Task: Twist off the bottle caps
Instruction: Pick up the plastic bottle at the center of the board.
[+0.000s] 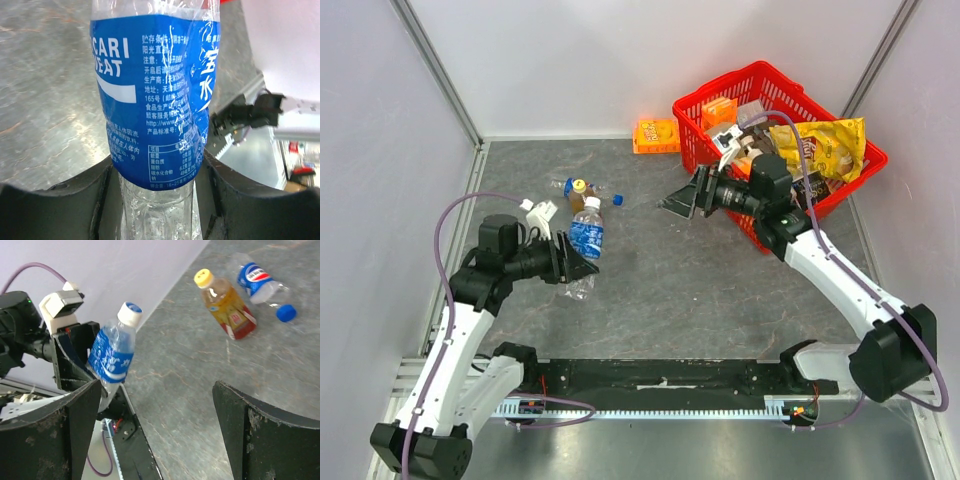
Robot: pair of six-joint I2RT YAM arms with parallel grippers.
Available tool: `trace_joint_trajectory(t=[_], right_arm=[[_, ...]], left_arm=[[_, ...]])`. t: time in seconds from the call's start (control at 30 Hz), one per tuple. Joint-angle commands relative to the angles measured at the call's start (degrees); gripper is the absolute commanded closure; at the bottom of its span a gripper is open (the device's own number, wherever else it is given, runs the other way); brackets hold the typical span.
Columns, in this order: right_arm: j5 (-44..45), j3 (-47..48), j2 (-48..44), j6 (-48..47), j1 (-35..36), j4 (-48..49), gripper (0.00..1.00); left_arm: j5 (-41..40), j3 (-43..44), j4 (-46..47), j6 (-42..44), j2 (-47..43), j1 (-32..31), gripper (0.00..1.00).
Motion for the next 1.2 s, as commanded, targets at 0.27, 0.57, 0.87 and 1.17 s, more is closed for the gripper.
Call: trace_joint_trajectory(t=[0.27, 0.57, 0.87, 1.17], right_arm=[[-2.7, -0.3, 7.1, 16.0, 9.1, 24.1, 0.03], [-3.4, -0.4, 9.8, 24.4, 12.6, 31.1, 0.22], [-4.7, -3.6, 6.7, 22.6, 13.1, 28.1, 0.33], [-4.8, -5.1, 5.2, 25.0, 13.1, 30.3, 0.44]], left_arm=[[15.0, -0.3, 7.5, 3.1, -4.6, -9.7, 0.46], [10.9, -1.3, 10.6, 1.3, -3.4, -14.9, 0.47], [9.5, -1.7, 11.4, 0.8, -3.9, -15.4, 0.47], [8.6, -2.4, 11.4, 0.9, -4.3, -15.9, 0.48]])
